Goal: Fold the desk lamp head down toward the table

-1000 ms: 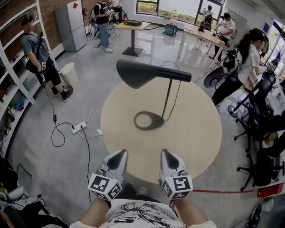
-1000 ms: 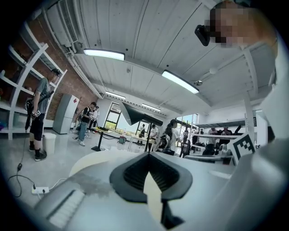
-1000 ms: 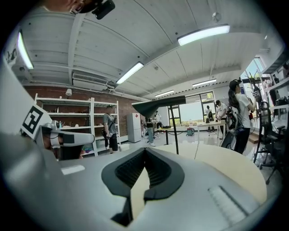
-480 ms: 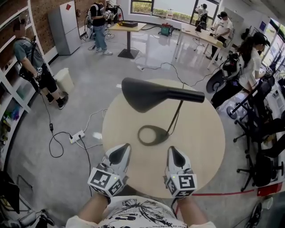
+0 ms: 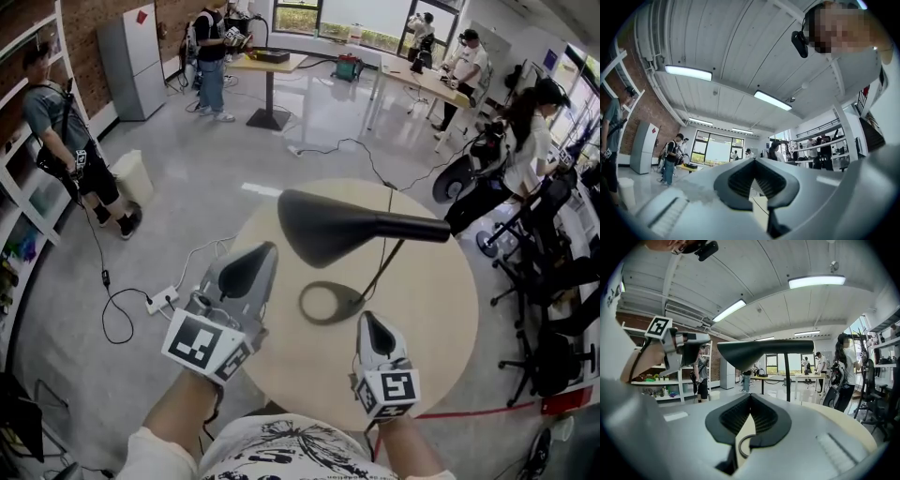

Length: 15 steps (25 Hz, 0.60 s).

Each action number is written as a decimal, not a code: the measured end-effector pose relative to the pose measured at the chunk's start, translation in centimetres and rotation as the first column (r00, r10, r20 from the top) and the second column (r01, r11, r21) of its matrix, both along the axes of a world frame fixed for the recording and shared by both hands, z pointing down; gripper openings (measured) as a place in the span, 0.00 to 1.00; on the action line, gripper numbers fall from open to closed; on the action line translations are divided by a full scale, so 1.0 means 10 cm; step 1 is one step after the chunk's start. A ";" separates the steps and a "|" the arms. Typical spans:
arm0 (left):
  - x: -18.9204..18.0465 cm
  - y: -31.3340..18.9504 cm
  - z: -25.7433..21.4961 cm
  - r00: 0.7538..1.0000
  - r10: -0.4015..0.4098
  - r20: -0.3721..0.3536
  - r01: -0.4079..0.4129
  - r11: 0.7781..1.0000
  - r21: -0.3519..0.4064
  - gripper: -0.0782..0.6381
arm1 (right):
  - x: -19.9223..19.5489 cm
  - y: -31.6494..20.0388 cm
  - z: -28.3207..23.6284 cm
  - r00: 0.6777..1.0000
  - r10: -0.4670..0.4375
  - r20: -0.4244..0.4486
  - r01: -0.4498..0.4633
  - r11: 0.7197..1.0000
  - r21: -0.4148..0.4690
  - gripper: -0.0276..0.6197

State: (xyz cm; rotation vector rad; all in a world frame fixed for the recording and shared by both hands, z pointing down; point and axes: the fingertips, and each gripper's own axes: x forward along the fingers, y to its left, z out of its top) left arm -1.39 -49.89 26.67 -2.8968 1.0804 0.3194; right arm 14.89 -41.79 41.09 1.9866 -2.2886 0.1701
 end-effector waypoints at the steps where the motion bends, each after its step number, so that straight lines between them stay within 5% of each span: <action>1: 0.01 -0.07 -0.08 1.000 -0.002 0.009 0.002 1.000 0.011 0.12 | -0.01 -0.02 0.00 1.000 -0.001 -0.005 0.001 1.000 -0.001 0.06; 7: 0.19 -0.34 -0.26 0.995 -0.009 0.102 0.004 0.999 0.050 0.12 | -0.14 -0.11 -0.05 0.999 -0.034 -0.035 0.034 0.999 0.000 0.06; 15: 0.25 -0.59 -0.11 0.992 0.005 0.127 -0.004 1.000 -0.004 0.12 | -0.15 -0.13 -0.07 0.997 -0.032 -0.066 0.032 0.999 0.001 0.06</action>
